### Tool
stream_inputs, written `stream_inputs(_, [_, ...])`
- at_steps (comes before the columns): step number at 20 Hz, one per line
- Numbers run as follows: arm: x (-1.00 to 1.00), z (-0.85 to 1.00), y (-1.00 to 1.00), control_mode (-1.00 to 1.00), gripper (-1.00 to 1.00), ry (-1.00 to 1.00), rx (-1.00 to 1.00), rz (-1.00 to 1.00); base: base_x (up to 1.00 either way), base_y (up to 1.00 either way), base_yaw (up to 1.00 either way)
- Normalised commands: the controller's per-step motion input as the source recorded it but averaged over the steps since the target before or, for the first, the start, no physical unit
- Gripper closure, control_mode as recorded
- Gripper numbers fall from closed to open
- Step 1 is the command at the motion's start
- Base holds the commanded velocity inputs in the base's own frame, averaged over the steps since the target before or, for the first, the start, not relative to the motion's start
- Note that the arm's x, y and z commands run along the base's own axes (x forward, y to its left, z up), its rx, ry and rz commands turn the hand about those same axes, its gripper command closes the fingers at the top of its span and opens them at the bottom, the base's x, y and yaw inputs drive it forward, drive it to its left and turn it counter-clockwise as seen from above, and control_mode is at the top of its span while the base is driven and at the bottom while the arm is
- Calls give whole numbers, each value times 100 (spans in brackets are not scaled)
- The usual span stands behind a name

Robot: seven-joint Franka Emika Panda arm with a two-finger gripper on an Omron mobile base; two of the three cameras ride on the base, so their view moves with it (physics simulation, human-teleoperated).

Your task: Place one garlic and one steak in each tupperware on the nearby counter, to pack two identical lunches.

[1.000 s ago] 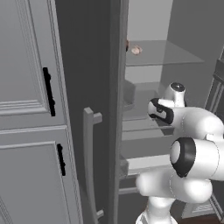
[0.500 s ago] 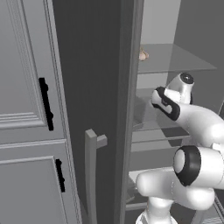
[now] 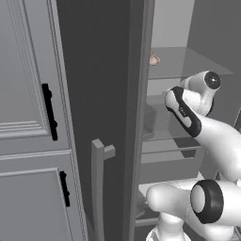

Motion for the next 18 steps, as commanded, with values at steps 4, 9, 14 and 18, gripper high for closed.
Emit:
stream_inputs(4, [-38, 100, -3, -100, -100, -13, 0, -10, 0, 0, 0])
stream_inputs(9, [-92, 94, -58, -100, -100, -16, 0, -7, 0, 0, 0])
stream_inputs(14, [42, 100, 62, -100, -100, 7, 0, 0, 0, 0, 0])
stream_inputs(18, [63, 5, 59, -100, -100, 47, 3, 1, 0, 0, 0])
